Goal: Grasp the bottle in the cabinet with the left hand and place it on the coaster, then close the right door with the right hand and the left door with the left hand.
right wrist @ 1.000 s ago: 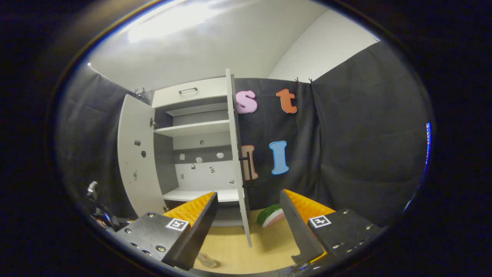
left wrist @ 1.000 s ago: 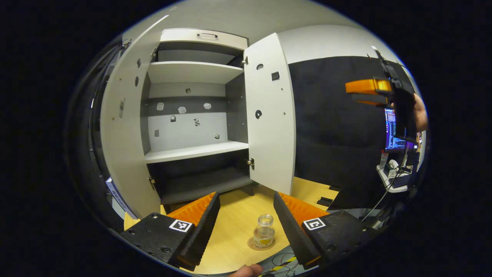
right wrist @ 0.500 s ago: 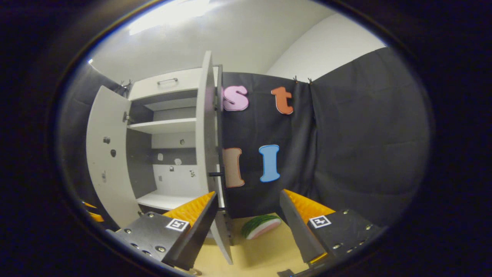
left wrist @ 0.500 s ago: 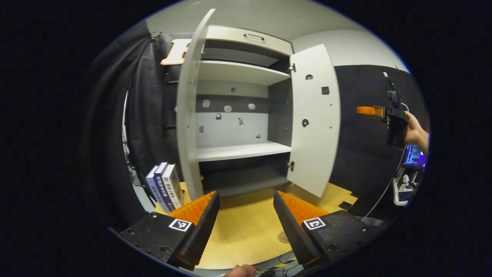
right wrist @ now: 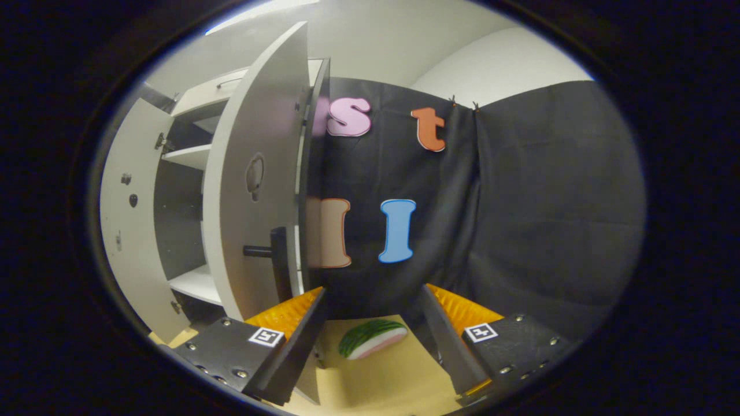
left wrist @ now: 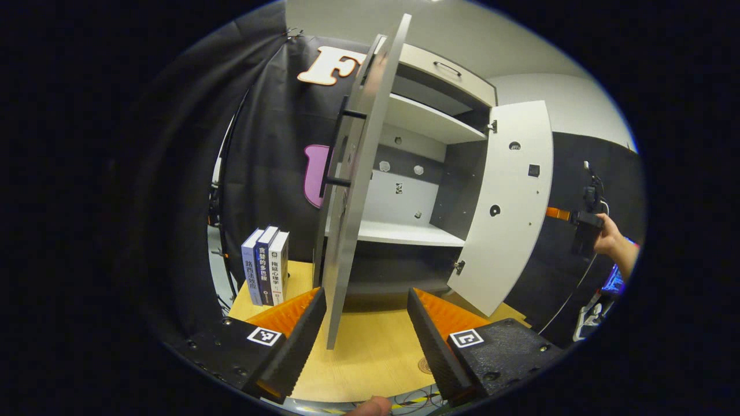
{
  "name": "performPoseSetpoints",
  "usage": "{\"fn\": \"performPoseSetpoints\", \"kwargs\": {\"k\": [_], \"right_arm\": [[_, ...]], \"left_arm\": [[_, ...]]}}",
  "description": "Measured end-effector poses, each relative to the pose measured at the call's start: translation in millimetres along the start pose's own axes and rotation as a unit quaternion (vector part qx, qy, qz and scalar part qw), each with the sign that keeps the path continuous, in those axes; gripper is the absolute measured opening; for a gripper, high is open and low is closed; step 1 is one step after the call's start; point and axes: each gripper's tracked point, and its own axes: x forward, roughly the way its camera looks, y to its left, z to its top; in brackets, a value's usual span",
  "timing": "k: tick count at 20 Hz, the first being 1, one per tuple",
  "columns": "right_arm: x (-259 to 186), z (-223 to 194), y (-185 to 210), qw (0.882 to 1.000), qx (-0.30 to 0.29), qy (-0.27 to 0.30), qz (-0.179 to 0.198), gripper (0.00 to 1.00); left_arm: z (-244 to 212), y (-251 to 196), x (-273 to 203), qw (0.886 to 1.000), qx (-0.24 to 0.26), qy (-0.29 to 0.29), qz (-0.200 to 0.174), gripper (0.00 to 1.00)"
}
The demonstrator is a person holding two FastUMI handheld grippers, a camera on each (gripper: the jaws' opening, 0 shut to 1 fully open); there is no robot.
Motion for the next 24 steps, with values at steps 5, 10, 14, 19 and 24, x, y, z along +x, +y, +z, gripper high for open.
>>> {"fn": "performPoseSetpoints", "kwargs": {"k": [5, 10, 14, 19, 24], "right_arm": [[3, 0, 11, 1.000, -0.010, 0.000, 0.023, 0.92], [-1, 2, 11, 1.000, -0.009, -0.007, 0.000, 0.92], [-5, 4, 14, 0.999, -0.010, -0.011, -0.029, 0.92], [-12, 4, 39, 1.000, -0.009, -0.011, -0.023, 0.89], [-15, 2, 75, 1.000, -0.006, -0.006, 0.003, 0.92]], "left_arm": [[33, -8, 1, 0.998, 0.044, -0.049, 0.002, 0.90], [55, -33, -3, 0.996, 0.061, -0.054, -0.025, 0.90], [67, -59, -13, 0.994, 0.060, -0.071, -0.049, 0.90], [73, -65, -22, 0.994, 0.057, -0.083, -0.044, 0.91], [78, -53, -21, 0.994, 0.056, -0.086, -0.021, 0.95]]}}
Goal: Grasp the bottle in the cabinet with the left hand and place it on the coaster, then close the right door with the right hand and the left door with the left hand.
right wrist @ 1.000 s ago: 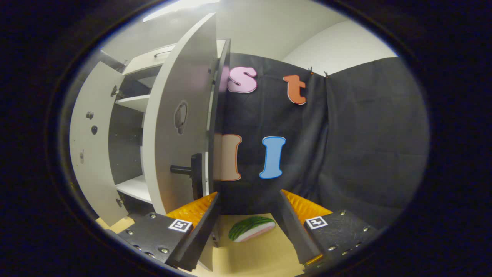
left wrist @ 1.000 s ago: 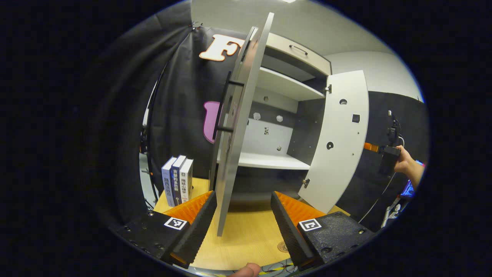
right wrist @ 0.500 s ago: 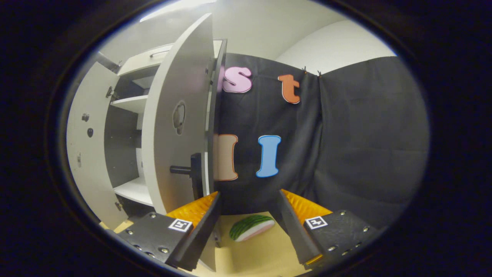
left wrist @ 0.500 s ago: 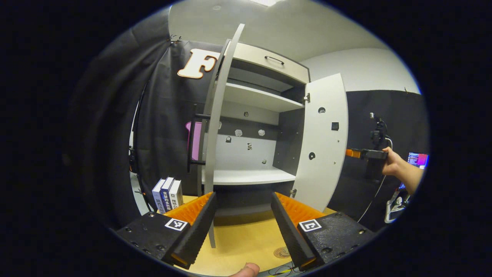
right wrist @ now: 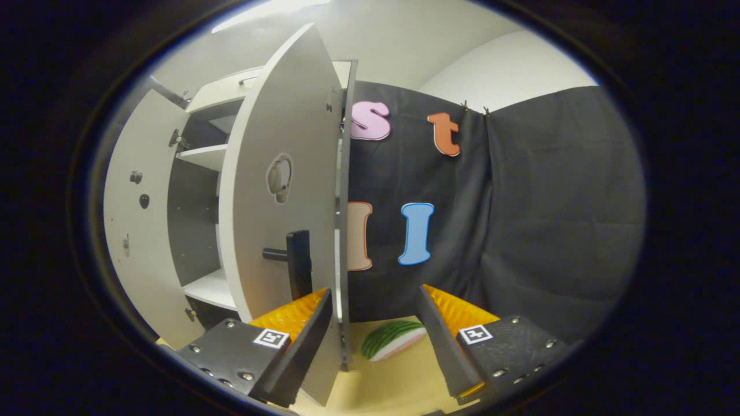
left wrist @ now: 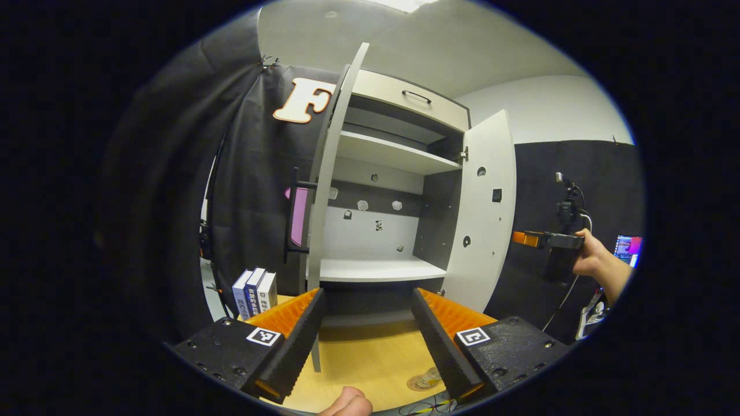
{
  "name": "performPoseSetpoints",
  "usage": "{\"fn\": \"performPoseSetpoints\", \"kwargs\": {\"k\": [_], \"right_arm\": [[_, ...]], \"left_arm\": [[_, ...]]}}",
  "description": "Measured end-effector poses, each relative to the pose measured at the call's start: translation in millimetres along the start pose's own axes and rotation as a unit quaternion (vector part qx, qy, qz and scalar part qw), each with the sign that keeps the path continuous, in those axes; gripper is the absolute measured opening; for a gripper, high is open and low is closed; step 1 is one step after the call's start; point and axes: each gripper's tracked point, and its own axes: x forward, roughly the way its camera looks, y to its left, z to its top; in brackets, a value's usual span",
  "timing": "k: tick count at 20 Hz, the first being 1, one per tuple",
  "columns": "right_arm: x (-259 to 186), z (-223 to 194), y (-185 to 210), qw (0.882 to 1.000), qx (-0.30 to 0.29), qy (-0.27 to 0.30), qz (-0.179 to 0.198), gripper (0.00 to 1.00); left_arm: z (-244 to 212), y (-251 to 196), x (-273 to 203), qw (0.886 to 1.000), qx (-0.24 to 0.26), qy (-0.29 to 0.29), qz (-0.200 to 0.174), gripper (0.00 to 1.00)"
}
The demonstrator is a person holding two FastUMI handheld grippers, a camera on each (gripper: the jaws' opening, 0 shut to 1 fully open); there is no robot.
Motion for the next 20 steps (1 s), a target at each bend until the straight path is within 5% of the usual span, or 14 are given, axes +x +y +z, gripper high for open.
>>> {"fn": "performPoseSetpoints", "kwargs": {"k": [11, 13, 20], "right_arm": [[-3, -2, 75, 0.997, 0.022, -0.001, 0.068, 0.92], [-13, 0, 96, 0.994, 0.040, -0.005, 0.101, 0.93], [-80, -1, 106, 0.993, 0.009, -0.004, 0.122, 0.89]], "left_arm": [[5, 71, -35, 0.996, 0.025, -0.003, 0.083, 0.95], [4, 89, -36, 0.994, 0.021, 0.003, 0.103, 0.95], [17, 158, -21, 0.984, 0.036, -0.005, 0.174, 0.95]]}}
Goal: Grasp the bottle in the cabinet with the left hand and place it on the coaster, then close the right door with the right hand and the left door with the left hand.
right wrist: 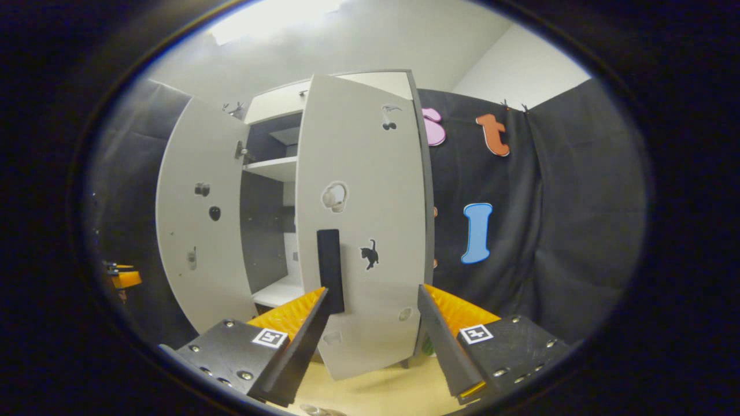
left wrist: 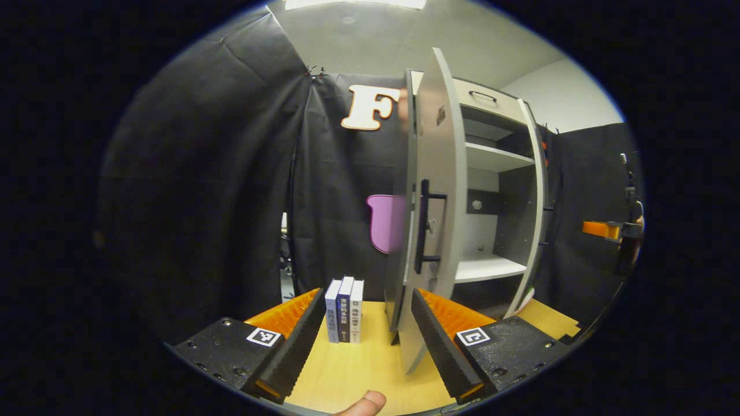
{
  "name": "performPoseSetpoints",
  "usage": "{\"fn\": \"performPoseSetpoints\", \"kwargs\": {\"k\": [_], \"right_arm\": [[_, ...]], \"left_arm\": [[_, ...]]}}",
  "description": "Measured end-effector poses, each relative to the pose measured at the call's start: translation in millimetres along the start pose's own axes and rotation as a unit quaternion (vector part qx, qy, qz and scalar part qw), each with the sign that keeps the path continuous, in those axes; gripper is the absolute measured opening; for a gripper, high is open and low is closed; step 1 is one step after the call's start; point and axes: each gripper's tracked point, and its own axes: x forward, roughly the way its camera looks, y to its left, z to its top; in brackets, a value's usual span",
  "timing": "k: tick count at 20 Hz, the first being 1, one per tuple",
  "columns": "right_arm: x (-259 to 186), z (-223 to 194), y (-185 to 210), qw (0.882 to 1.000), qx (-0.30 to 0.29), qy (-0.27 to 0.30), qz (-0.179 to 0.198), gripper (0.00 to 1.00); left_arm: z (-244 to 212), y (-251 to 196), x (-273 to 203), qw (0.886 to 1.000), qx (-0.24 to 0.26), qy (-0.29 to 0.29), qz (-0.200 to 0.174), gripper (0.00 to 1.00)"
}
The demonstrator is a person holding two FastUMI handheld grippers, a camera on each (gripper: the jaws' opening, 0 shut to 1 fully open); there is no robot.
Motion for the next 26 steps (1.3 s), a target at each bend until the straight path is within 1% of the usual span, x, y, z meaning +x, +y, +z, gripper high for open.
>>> {"fn": "performPoseSetpoints", "kwargs": {"k": [1, 2, 4, 5, 7, 8, 10, 12, 13, 14, 16, 17, 18, 19, 20, 21, 22, 23, 25, 26], "right_arm": [[-14, -4, 4, 1.000, -0.012, 0.006, 0.001, 0.93], [-31, -7, 5, 1.000, -0.022, 0.008, 0.000, 0.93], [-60, -12, 16, 0.999, -0.037, 0.011, 0.012, 0.93], [-75, -15, 22, 0.999, -0.043, 0.010, 0.020, 0.89], [-102, -22, 34, 0.998, -0.044, 0.017, 0.042, 0.89], [-114, -26, 37, 0.998, -0.043, 0.023, 0.045, 0.93], [-135, -18, 28, 0.999, -0.034, 0.016, 0.027, 0.93], [-155, -12, 29, 1.000, -0.009, 0.012, 0.020, 0.93], [-166, -12, 30, 1.000, -0.001, 0.012, 0.021, 0.89], [-178, -8, 26, 1.000, 0.002, 0.005, 0.012, 0.92], [-200, -4, 15, 1.000, 0.003, -0.005, -0.004, 0.93], [-210, -4, 12, 1.000, 0.001, -0.010, -0.010, 0.93], [-218, -4, 10, 1.000, -0.003, -0.015, -0.014, 0.93], [-227, -7, 8, 1.000, -0.006, -0.019, -0.016, 0.93], [-236, -15, 7, 1.000, -0.006, -0.017, -0.020, 0.89], [-244, -21, 3, 1.000, -0.003, -0.015, -0.026, 0.89], [-250, -25, -1, 0.999, 0.001, -0.014, -0.030, 0.89], [-253, -26, -4, 0.999, 0.004, -0.016, -0.032, 0.93], [-259, -28, -7, 0.999, 0.015, -0.016, -0.038, 0.92], [-259, -30, -9, 0.999, 0.013, -0.017, -0.041, 0.92]], "left_arm": [[2, 3, 9, 1.000, -0.001, 0.001, 0.005, 0.94], [8, 5, 18, 1.000, 0.002, -0.001, 0.004, 0.95], [22, 16, 38, 1.000, 0.000, -0.010, 0.015, 0.95], [25, 18, 46, 1.000, -0.006, -0.008, 0.017, 0.95], [30, 20, 61, 0.999, -0.022, 0.004, 0.028, 0.95], [33, 22, 68, 0.999, -0.029, 0.010, 0.035, 0.95], [40, 22, 80, 0.999, -0.029, 0.014, 0.043, 0.95], [47, 19, 91, 0.999, -0.016, 0.011, 0.043, 0.95], [48, 15, 95, 0.999, -0.010, 0.009, 0.039, 0.95], [52, 10, 98, 0.999, -0.006, 0.006, 0.035, 0.95], [54, -5, 102, 1.000, 0.003, 0.012, 0.025, 0.96], [57, -18, 104, 1.000, 0.004, 0.014, 0.012, 0.95], [60, -25, 100, 1.000, 0.013, 0.015, 0.019, 0.94], [60, -23, 105, 0.999, 0.033, 0.016, 0.032, 0.95], [62, -20, 100, 0.998, 0.039, 0.016, 0.047, 0.90], [59, -22, 98, 0.998, 0.029, 0.018, 0.056, 0.92], [59, -28, 100, 0.998, 0.017, 0.021, 0.053, 0.92], [59, -33, 100, 0.999, 0.012, 0.025, 0.047, 0.92], [55, -52, 96, 0.999, 0.022, 0.028, 0.030, 0.93], [57, -63, 97, 0.999, 0.027, 0.025, 0.020, 0.91]]}}
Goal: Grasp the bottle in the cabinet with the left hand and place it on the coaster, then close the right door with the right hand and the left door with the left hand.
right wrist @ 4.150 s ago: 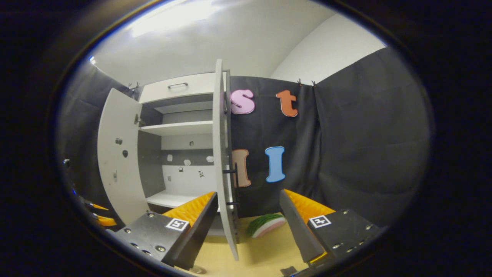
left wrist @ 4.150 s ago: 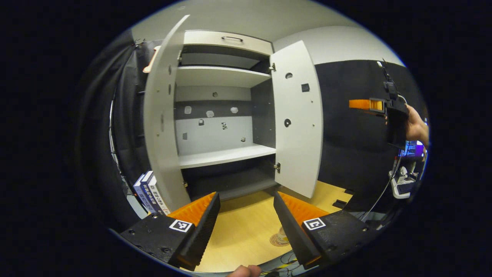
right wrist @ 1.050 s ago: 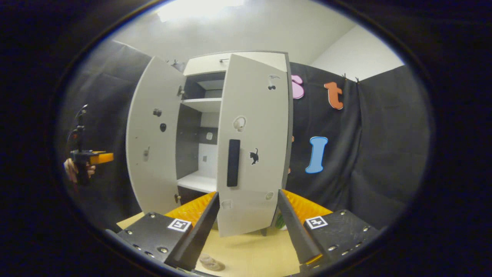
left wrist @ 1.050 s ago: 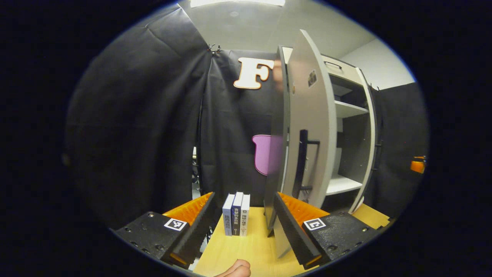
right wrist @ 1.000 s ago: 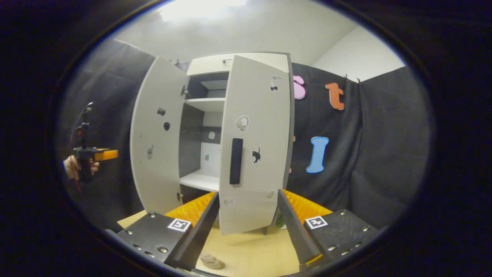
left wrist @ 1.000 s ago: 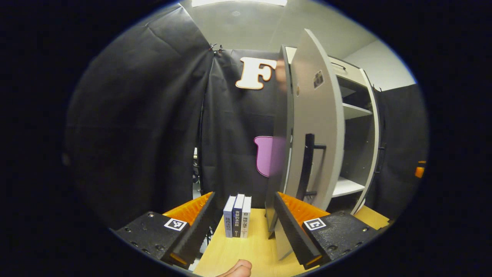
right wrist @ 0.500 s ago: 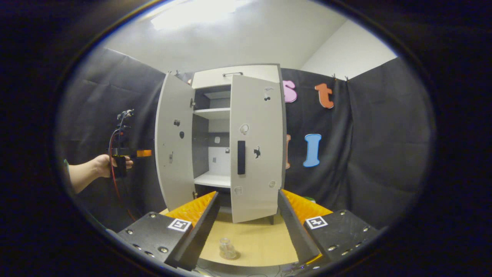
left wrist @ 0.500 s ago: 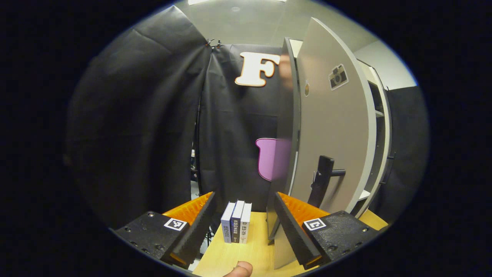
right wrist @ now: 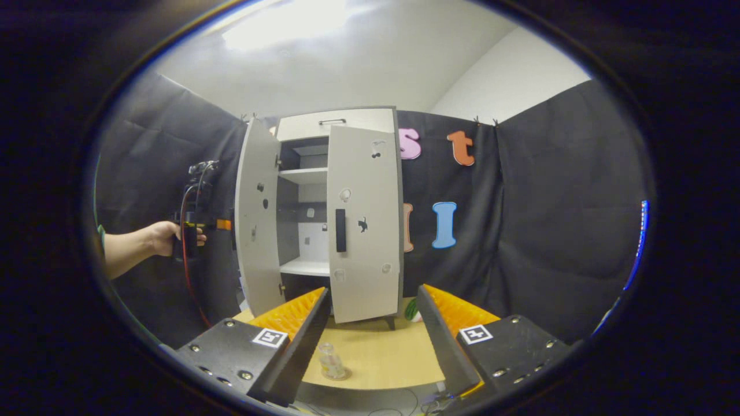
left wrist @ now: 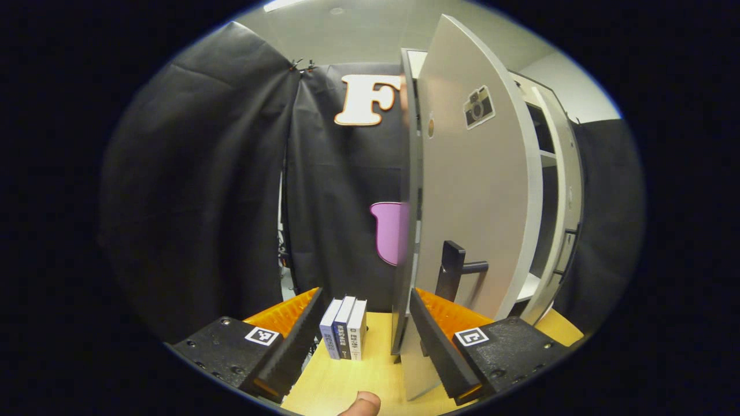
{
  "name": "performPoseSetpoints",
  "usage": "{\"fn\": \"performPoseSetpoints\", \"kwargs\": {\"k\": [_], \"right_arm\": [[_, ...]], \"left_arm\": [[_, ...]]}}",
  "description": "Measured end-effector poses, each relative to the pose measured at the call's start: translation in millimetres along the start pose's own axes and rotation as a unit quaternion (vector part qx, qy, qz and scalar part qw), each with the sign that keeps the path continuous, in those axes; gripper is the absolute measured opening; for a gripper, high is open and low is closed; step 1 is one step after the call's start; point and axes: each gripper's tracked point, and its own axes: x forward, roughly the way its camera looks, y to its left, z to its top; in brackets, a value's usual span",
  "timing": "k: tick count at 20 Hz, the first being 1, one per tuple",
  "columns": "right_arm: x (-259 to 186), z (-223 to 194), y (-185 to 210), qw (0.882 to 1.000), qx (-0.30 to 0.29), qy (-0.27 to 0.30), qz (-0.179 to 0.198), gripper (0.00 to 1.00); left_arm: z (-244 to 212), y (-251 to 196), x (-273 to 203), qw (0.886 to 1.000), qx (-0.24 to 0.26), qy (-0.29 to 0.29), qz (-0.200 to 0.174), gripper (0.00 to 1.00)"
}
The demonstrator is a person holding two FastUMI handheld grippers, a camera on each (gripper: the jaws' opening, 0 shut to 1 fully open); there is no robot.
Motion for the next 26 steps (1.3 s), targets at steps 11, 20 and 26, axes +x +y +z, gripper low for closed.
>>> {"fn": "performPoseSetpoints", "kwargs": {"k": [11, 20, 26], "right_arm": [[24, -11, -16, 0.999, -0.021, 0.024, -0.021, 0.92], [83, -2, -16, 1.000, -0.001, 0.008, -0.003, 0.93], [124, 0, -12, 1.000, -0.012, 0.005, 0.014, 0.92]], "left_arm": [[2, -48, 3, 0.999, -0.009, -0.003, -0.032, 0.95], [-2, -61, 8, 0.999, -0.007, -0.005, -0.040, 0.95], [3, -72, 15, 0.999, -0.001, -0.026, -0.043, 0.95]]}}
